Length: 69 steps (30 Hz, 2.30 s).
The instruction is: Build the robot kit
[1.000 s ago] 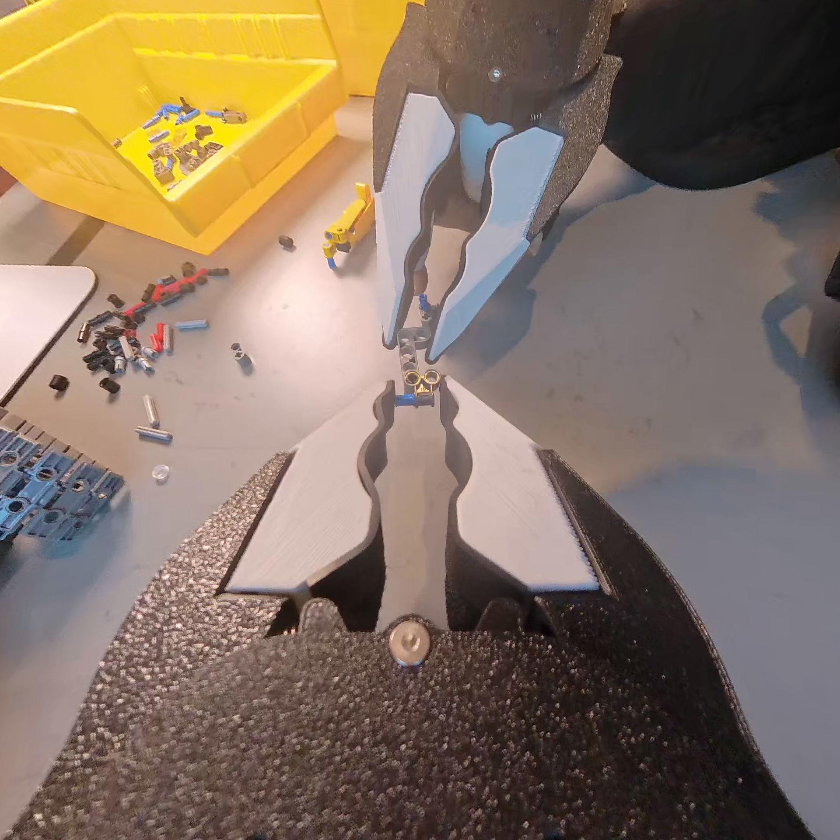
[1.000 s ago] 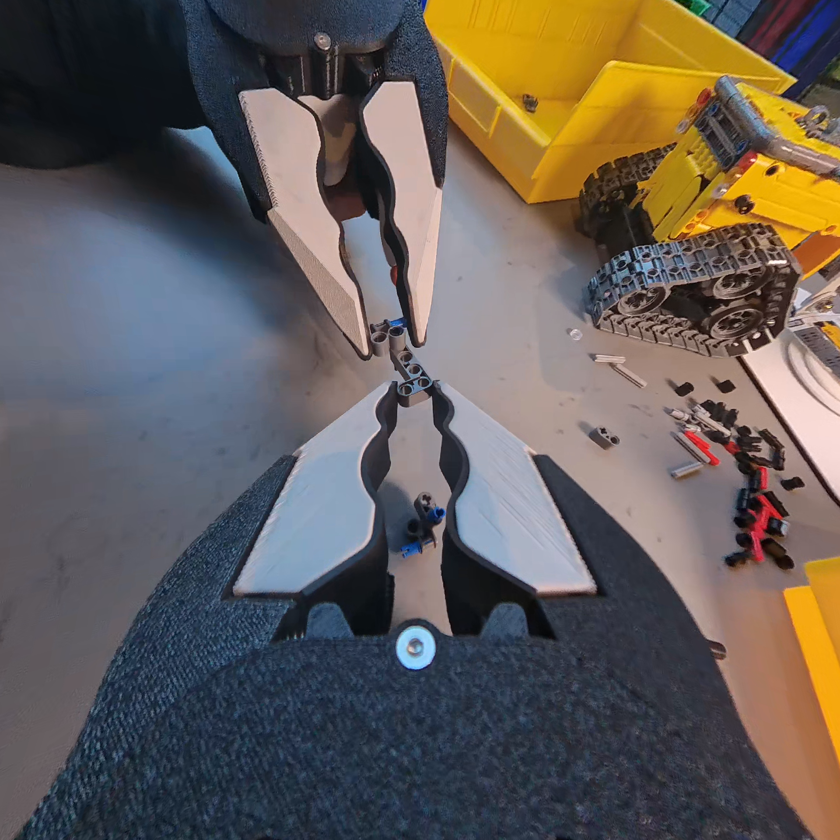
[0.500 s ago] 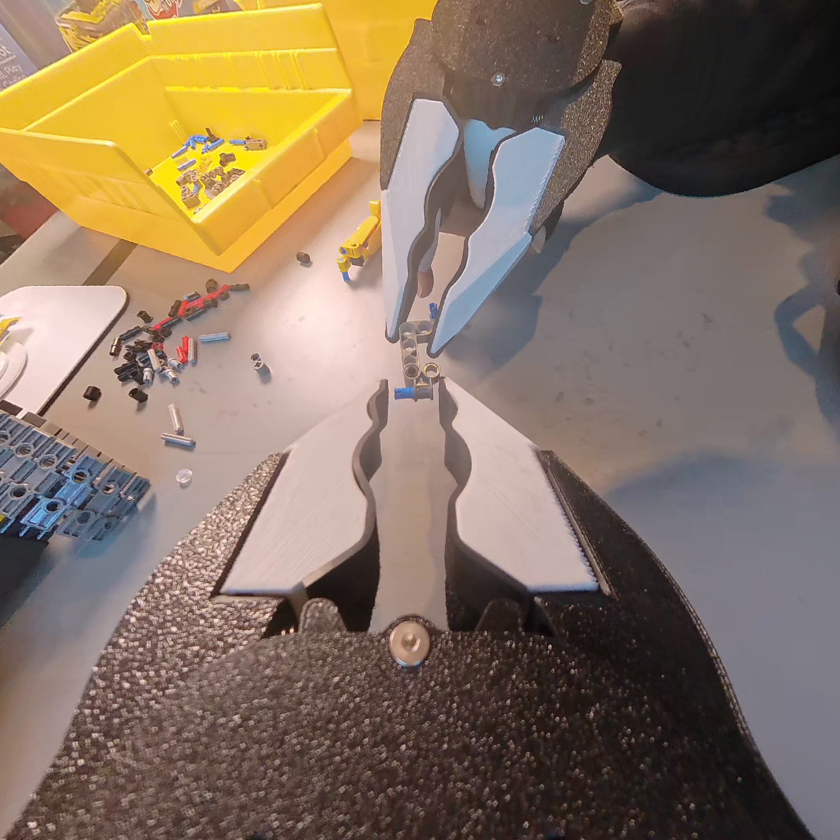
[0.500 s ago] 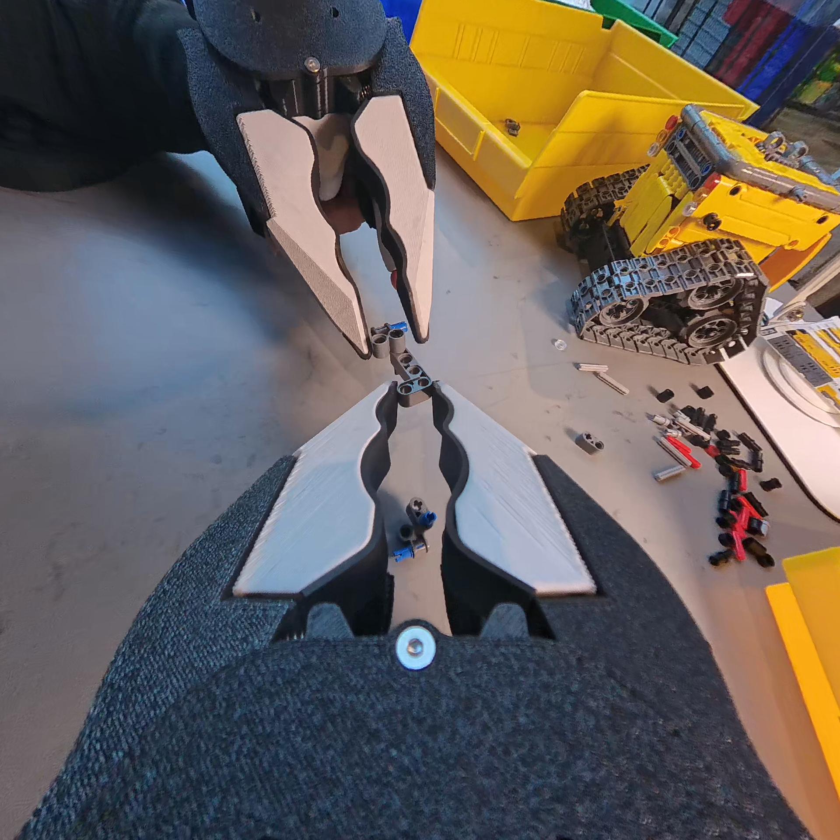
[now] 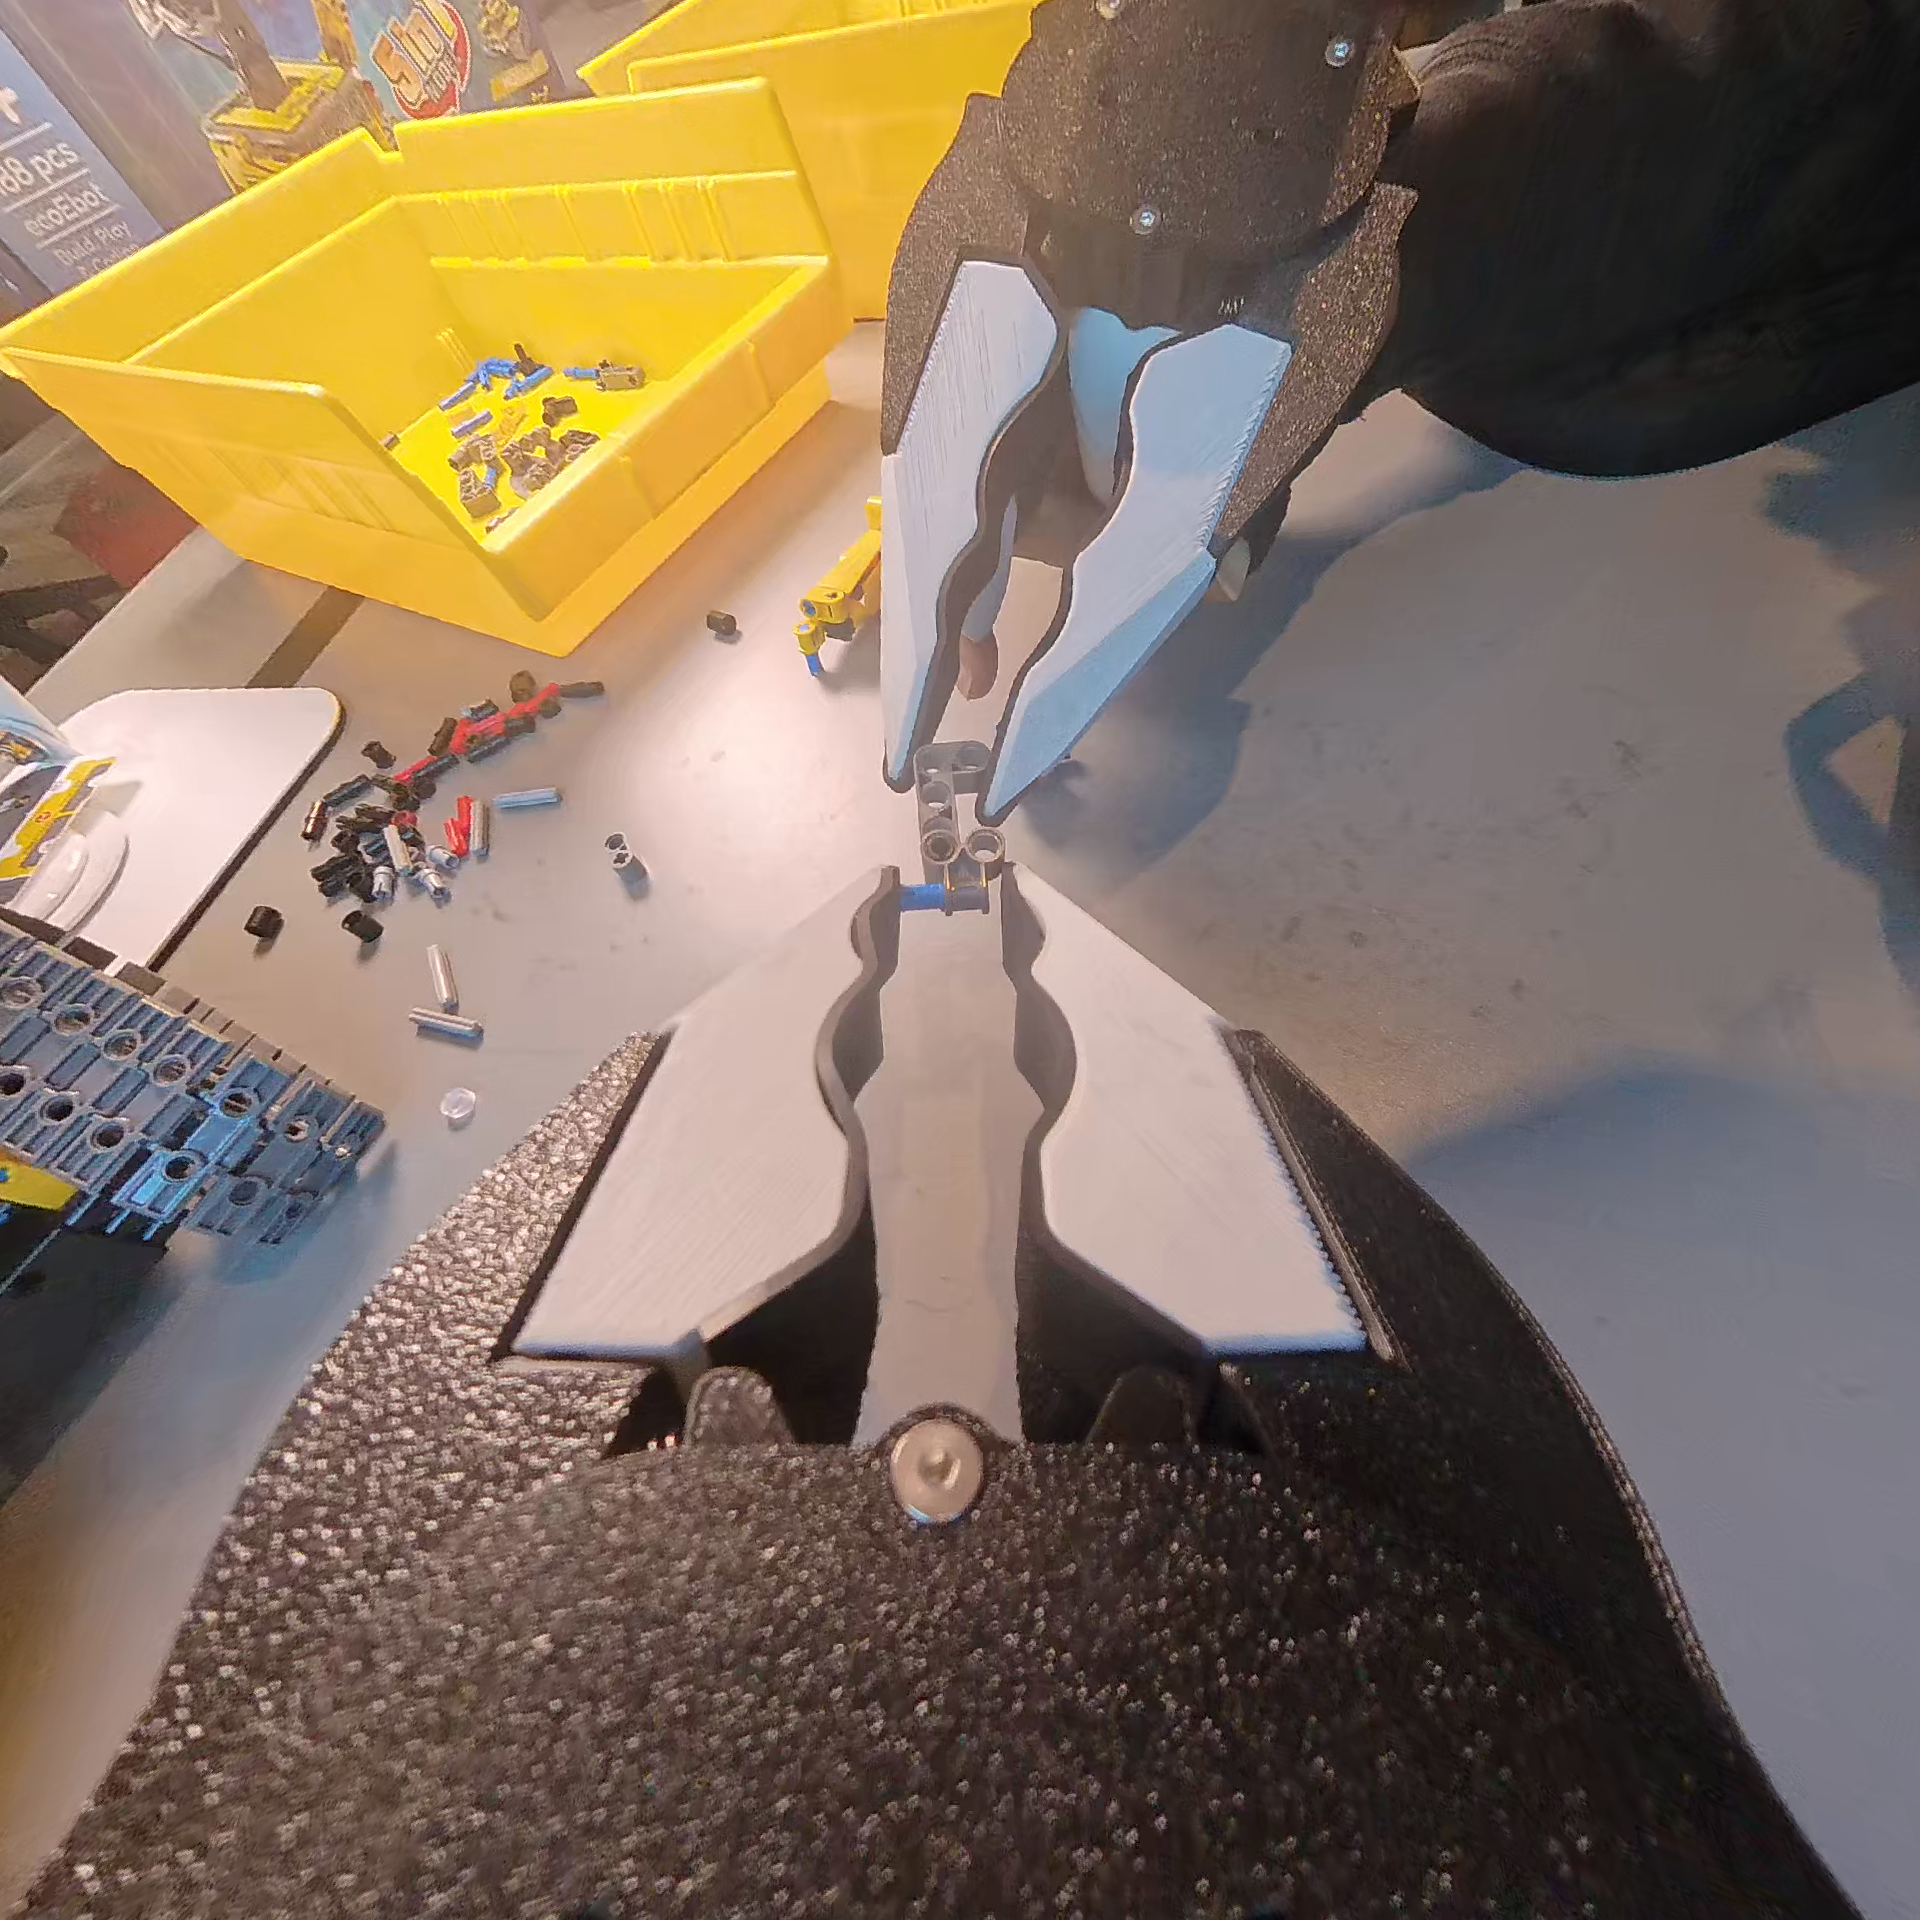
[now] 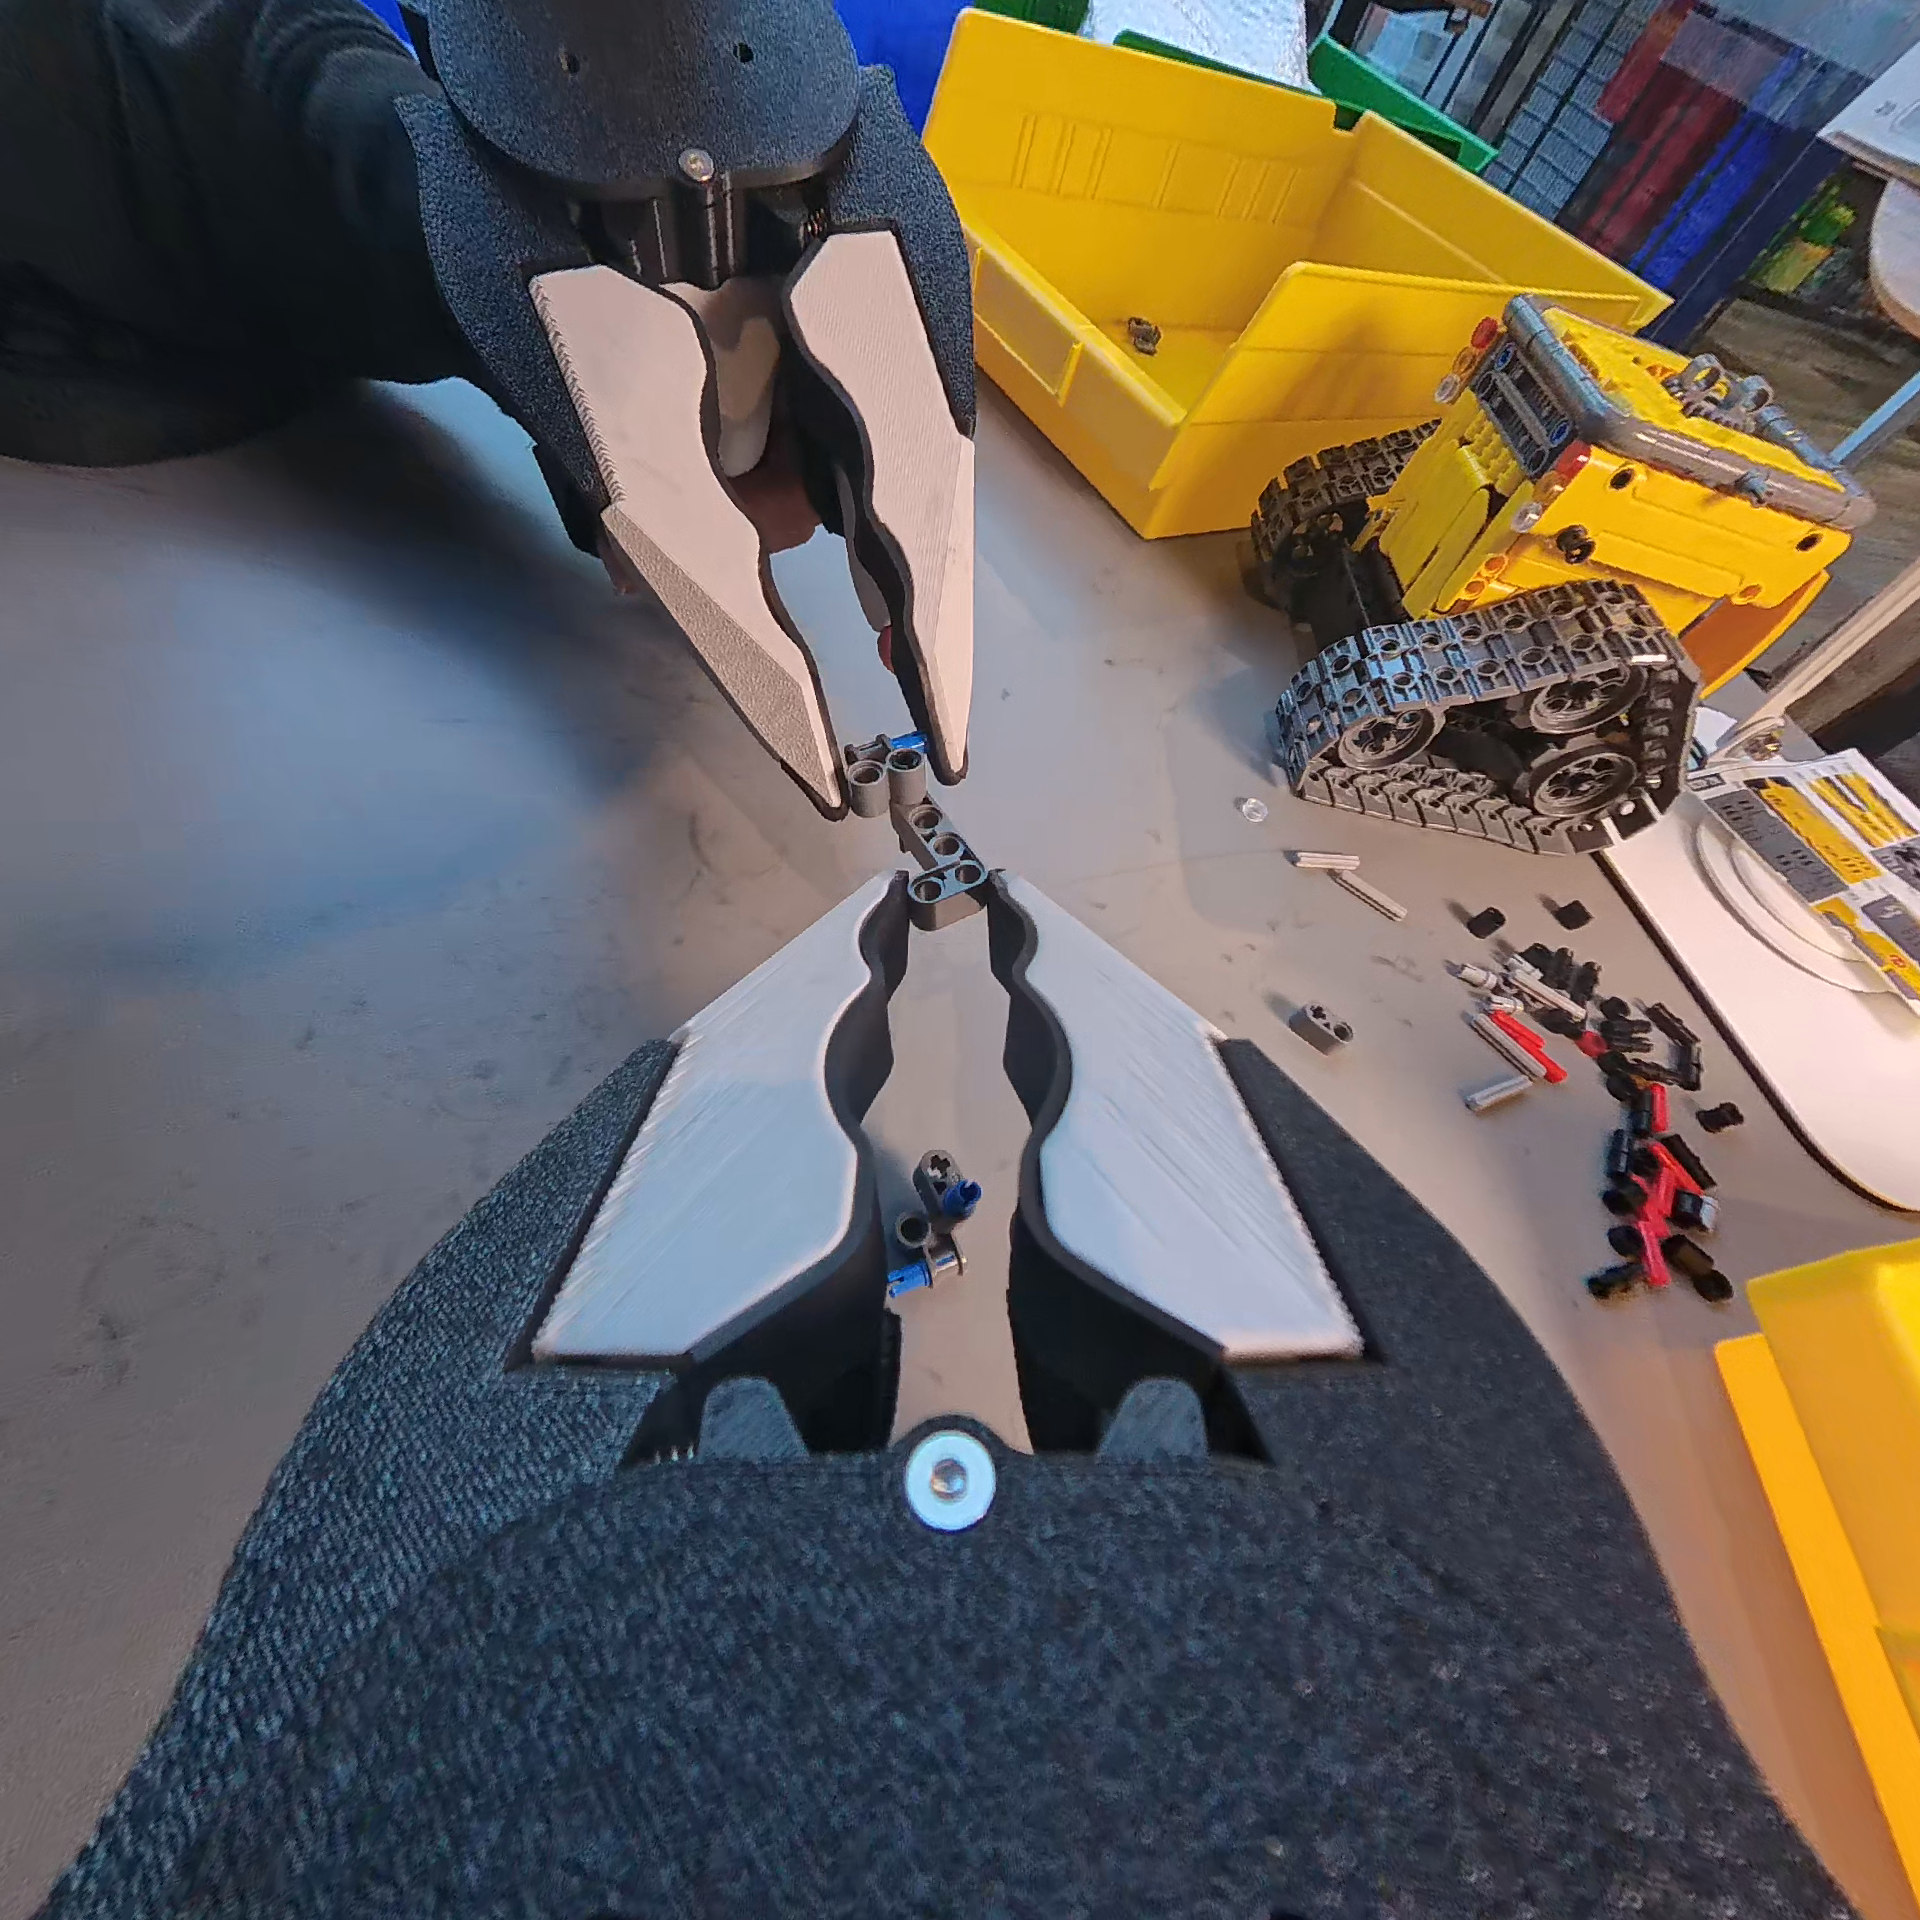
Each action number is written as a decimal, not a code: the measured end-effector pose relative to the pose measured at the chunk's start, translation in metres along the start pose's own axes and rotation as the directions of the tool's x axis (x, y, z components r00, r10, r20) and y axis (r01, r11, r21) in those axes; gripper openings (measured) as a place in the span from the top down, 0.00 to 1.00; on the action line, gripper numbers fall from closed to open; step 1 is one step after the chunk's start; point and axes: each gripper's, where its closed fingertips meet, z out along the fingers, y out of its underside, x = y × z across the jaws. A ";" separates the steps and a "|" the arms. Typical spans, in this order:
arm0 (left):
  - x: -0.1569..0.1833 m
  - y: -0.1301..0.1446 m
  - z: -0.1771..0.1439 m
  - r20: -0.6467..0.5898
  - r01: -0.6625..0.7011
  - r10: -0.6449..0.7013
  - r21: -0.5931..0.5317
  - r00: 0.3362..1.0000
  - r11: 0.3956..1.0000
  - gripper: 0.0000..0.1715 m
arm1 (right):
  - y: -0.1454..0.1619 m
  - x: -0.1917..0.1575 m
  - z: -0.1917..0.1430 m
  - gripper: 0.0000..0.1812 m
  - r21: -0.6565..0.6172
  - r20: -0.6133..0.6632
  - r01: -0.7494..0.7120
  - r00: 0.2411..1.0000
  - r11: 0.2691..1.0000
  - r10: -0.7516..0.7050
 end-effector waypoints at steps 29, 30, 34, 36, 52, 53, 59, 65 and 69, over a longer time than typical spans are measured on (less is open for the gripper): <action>0.007 -0.058 -0.026 -0.112 0.140 -0.106 0.363 0.988 0.921 0.91 | -0.061 -0.005 -0.027 0.92 0.355 0.230 -0.319 0.941 0.878 0.249; 0.009 -0.059 -0.026 -0.119 0.141 -0.103 0.373 0.988 0.917 0.91 | -0.065 -0.007 -0.028 0.93 0.366 0.248 -0.333 0.935 0.869 0.254; 0.012 -0.058 -0.022 -0.118 0.137 -0.101 0.361 0.988 0.922 0.90 | -0.063 -0.007 -0.029 0.93 0.346 0.247 -0.326 0.936 0.879 0.250; 0.011 -0.046 -0.015 -0.100 0.121 -0.095 0.287 0.990 0.950 0.90 | -0.063 -0.006 -0.030 0.93 0.331 0.236 -0.304 0.943 0.893 0.234; 0.001 -0.014 -0.012 -0.073 0.105 -0.098 0.089 0.992 0.991 0.89 | -0.010 -0.005 -0.007 0.94 -0.042 0.033 0.014 0.999 0.999 -0.013; 0.004 -0.013 -0.010 -0.079 0.102 -0.095 0.085 0.992 0.991 0.89 | -0.011 -0.007 -0.005 0.94 -0.045 0.036 0.019 0.999 0.999 -0.017; 0.014 -0.016 -0.004 -0.090 0.069 -0.061 0.087 0.994 0.994 0.89 | -0.009 -0.017 -0.001 0.94 -0.079 0.046 0.075 0.996 0.994 -0.071; 0.023 -0.019 0.003 -0.095 0.044 -0.038 0.063 0.995 0.997 0.91 | -0.003 -0.023 0.004 0.94 -0.145 0.041 0.181 0.983 0.973 -0.177; 0.018 -0.025 0.000 -0.096 0.102 -0.093 0.097 0.991 0.990 0.92 | -0.011 -0.018 0.001 0.94 -0.082 0.028 0.124 0.992 0.989 -0.122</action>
